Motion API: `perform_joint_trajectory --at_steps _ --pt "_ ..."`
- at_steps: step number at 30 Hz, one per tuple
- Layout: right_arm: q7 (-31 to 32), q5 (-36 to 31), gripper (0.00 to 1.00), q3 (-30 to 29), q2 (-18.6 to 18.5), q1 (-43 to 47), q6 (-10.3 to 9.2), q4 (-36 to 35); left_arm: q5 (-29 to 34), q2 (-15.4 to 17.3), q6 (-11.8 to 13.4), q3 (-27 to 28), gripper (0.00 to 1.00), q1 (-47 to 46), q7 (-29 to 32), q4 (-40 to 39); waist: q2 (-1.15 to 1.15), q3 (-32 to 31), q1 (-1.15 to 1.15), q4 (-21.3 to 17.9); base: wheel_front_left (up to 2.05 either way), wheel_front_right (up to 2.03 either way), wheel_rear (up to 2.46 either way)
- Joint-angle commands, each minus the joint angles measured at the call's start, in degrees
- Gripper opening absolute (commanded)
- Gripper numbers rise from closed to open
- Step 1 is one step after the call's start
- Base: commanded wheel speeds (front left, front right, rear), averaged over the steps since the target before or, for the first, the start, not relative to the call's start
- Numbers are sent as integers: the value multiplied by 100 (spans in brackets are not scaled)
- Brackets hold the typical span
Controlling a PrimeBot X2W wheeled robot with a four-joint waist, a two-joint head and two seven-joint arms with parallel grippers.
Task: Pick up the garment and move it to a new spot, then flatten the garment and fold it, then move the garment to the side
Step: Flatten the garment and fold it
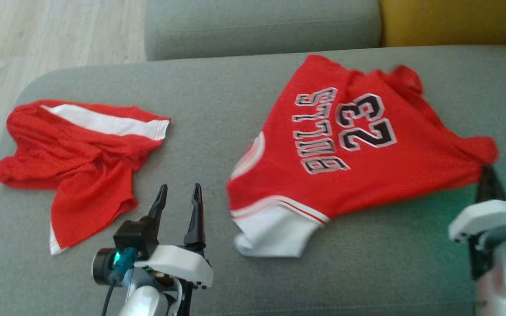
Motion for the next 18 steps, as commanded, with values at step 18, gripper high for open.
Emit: perform_joint_trajectory --at_steps 18 --pt "1584 -1479 0 156 -4 116 -4 -2070 -95 4 25 -113 100 -425 -70 -91 0 358 0 464 0 0 0"
